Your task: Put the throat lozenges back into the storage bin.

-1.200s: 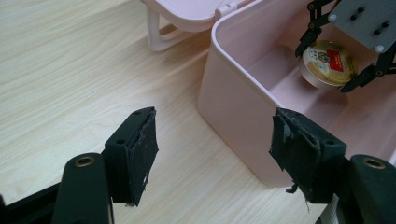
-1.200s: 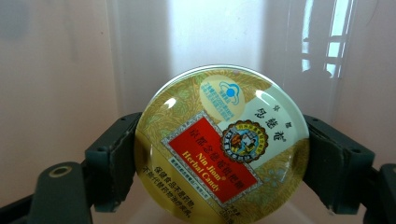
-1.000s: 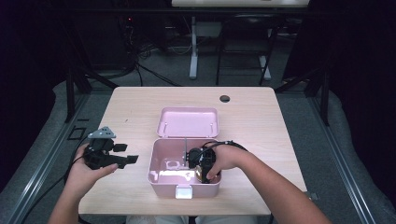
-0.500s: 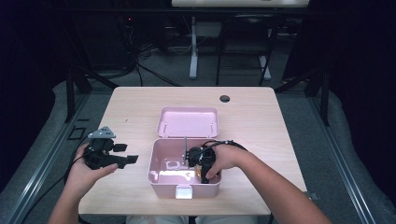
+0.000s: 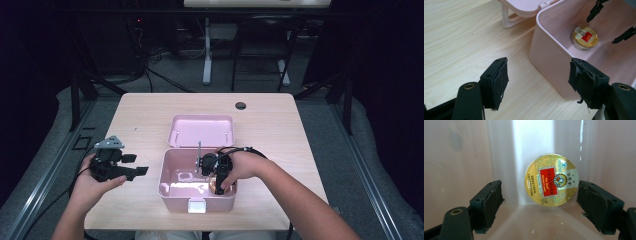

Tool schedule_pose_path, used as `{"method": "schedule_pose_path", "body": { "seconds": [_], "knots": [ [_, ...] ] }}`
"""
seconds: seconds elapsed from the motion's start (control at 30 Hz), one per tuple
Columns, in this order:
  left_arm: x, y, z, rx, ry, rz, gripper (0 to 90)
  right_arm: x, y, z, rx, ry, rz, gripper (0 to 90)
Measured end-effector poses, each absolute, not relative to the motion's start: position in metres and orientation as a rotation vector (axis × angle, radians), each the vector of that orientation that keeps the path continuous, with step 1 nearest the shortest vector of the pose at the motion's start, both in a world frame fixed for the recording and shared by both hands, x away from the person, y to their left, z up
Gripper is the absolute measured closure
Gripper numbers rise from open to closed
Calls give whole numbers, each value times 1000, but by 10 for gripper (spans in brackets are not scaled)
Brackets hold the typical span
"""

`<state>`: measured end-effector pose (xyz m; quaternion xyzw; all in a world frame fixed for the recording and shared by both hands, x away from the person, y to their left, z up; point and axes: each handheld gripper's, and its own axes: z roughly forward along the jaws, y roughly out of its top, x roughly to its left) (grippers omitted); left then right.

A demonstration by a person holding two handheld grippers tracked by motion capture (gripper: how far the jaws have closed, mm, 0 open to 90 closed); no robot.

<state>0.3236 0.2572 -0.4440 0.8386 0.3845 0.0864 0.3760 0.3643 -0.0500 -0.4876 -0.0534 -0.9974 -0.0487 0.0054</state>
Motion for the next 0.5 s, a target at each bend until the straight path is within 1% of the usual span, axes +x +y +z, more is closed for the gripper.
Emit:
{"method": "schedule_pose_path", "body": {
  "seconds": [0.3,0.5],
  "knots": [
    [324,256,-446,2153,981,221,320,362,-55,-472,-168,-3146,-166,216],
    [324,255,-446,2154,980,220,329,362,-58,-463,-224,-3143,-187,245]
  ]
}}
